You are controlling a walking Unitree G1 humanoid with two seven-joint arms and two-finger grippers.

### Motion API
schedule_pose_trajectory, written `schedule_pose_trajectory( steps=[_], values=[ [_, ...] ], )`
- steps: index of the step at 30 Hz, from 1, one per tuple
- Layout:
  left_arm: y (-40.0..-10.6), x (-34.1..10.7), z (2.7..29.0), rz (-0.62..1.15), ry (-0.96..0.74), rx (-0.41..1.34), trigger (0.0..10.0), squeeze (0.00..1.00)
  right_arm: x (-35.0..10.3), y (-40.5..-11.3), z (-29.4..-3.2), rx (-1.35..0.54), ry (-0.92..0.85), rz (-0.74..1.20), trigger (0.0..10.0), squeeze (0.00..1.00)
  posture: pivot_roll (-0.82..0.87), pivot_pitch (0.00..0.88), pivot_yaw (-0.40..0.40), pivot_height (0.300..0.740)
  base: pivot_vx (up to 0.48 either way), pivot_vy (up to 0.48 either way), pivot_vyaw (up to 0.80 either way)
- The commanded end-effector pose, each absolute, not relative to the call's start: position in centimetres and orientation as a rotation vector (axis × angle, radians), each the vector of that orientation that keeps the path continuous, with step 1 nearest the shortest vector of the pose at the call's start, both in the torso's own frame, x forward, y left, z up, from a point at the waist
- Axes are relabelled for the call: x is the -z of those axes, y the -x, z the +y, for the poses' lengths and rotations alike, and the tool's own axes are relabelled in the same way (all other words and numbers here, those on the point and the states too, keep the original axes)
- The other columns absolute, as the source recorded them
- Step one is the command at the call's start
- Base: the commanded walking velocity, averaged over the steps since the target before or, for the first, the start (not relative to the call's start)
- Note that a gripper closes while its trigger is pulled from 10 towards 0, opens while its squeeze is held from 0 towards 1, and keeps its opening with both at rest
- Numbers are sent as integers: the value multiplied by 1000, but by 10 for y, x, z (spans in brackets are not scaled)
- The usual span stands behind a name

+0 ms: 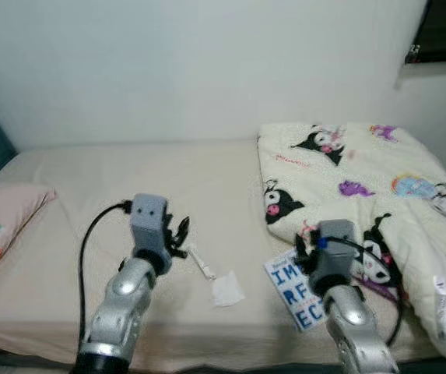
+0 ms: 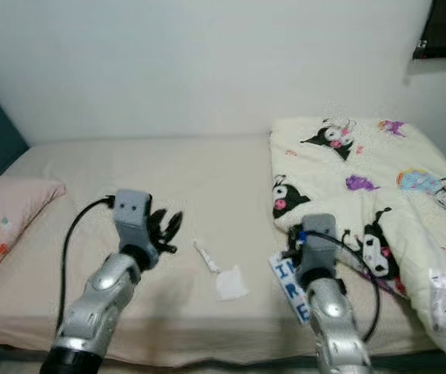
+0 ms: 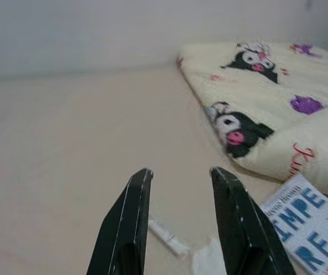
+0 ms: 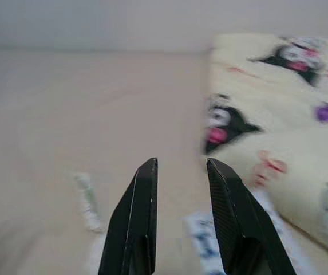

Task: Clean up the room

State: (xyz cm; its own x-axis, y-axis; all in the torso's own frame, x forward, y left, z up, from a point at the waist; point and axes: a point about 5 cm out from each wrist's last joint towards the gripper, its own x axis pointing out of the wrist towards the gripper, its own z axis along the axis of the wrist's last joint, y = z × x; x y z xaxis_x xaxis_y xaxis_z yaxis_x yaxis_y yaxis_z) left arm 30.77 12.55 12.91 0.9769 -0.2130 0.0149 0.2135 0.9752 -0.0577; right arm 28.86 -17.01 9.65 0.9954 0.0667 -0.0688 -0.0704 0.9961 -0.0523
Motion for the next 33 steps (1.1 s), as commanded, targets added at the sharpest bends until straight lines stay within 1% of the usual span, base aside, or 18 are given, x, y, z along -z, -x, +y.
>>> schedule_pose_trajectory(
  steps=[1,18,33],
  values=[
    [-308,-125,134,-9,26,173,10000,0,-97,-288,-170,-72,51,63,10000,0,2,5,51,740,0,0,0],
    [-308,-128,136,-44,48,162,10000,0,-95,-286,-168,-88,63,64,10000,0,0,16,44,740,0,0,0],
    [-307,-129,136,-65,81,180,10000,0,-94,-286,-166,-100,55,70,10000,0,2,17,42,740,346,0,0]
  ],
)
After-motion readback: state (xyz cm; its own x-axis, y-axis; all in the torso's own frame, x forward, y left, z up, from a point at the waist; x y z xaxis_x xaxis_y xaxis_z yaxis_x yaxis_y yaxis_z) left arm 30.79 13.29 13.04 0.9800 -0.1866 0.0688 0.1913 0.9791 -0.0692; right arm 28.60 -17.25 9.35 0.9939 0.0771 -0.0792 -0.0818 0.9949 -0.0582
